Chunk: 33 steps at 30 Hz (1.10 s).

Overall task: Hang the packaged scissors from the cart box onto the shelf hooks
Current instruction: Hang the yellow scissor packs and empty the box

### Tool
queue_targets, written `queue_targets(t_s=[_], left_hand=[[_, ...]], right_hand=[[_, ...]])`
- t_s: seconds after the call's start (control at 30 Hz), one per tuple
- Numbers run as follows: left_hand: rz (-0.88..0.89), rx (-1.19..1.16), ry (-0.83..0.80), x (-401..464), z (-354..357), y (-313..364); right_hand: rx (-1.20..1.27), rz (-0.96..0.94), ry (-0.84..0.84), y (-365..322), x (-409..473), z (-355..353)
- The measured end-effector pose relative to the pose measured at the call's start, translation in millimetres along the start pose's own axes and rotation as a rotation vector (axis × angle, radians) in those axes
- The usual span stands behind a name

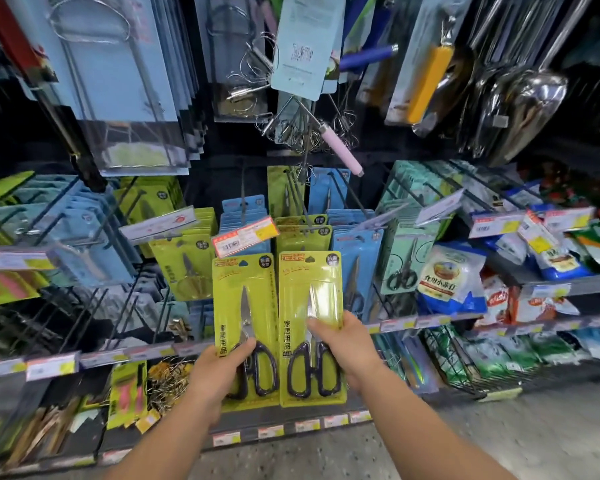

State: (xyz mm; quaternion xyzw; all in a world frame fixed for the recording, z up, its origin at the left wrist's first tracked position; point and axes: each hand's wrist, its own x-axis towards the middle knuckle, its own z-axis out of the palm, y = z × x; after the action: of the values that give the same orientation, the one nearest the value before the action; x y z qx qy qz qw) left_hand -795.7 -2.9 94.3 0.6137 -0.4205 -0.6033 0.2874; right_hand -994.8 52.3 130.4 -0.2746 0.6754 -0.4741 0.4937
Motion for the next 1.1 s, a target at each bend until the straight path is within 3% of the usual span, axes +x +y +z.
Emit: queue_targets(t_s=[0.53, 0.87, 1.1], left_hand=[[-0.075, -0.201, 0.177, 0, 21, -10], [-0.031, -0.209, 0.194, 3, 23, -12], [-0.043, -0.244, 0.142, 2, 21, -10]], right_hand=[[-0.096, -0.126, -0.102, -14, 67, -14], [-0.127, -0.095, -0.034, -14, 82, -9], [-0.313, -0.069, 0.038, -22, 97, -4]])
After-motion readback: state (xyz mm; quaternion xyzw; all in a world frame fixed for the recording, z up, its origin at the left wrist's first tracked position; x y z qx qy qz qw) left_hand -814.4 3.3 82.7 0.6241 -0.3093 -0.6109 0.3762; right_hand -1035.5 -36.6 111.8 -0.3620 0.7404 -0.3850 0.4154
